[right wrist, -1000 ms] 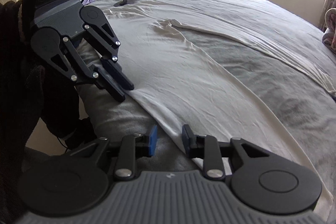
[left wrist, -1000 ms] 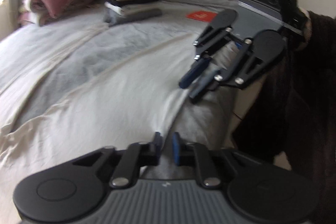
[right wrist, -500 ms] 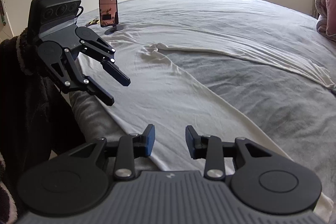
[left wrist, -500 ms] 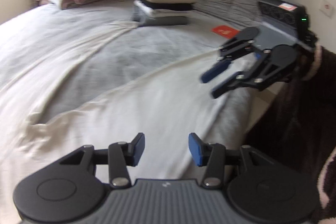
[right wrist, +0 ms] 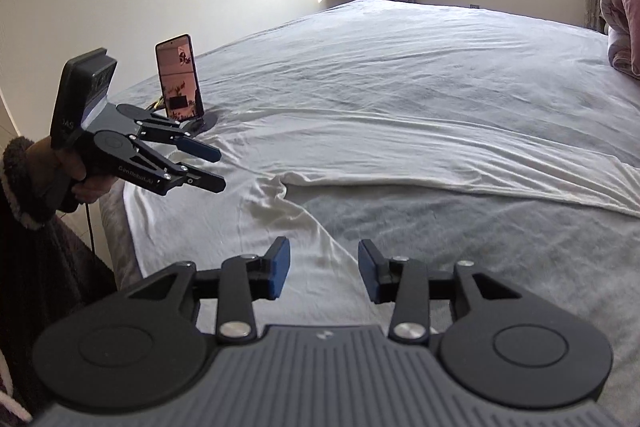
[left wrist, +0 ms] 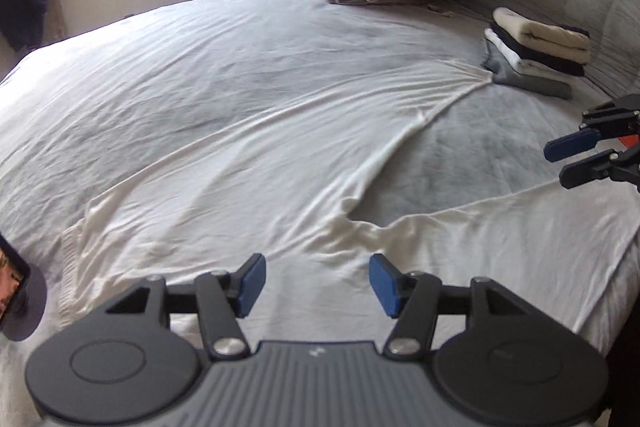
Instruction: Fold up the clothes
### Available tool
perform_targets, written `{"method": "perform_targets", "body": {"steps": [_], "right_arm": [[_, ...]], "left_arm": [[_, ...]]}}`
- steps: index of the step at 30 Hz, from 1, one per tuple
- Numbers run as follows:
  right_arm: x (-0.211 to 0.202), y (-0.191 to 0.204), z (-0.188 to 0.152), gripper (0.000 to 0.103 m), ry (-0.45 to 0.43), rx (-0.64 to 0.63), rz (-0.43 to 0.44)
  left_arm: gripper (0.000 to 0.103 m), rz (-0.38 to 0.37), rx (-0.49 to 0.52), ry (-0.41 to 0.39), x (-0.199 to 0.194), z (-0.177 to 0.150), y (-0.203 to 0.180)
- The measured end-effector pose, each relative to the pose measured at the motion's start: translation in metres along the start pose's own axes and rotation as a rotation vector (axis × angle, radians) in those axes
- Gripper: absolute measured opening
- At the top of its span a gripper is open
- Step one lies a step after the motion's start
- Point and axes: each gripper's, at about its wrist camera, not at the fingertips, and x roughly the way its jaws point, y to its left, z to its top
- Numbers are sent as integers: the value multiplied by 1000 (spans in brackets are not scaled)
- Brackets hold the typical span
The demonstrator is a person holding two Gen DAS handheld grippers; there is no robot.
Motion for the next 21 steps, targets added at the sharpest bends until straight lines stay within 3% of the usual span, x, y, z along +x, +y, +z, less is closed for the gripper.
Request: {"method": "perform_targets", "body": {"steps": [7,10,21], "right_arm": [[61,13,51,47,25,-52,19],[95,21,72,47,41,-86,41],[216,56,134,57,116,-271,86]], "left_arm": [[58,84,-259,-82,0,-15,69],[51,100,-340,-74,4,-22,88],[27,73,-396,-62,8,-37,122]]}}
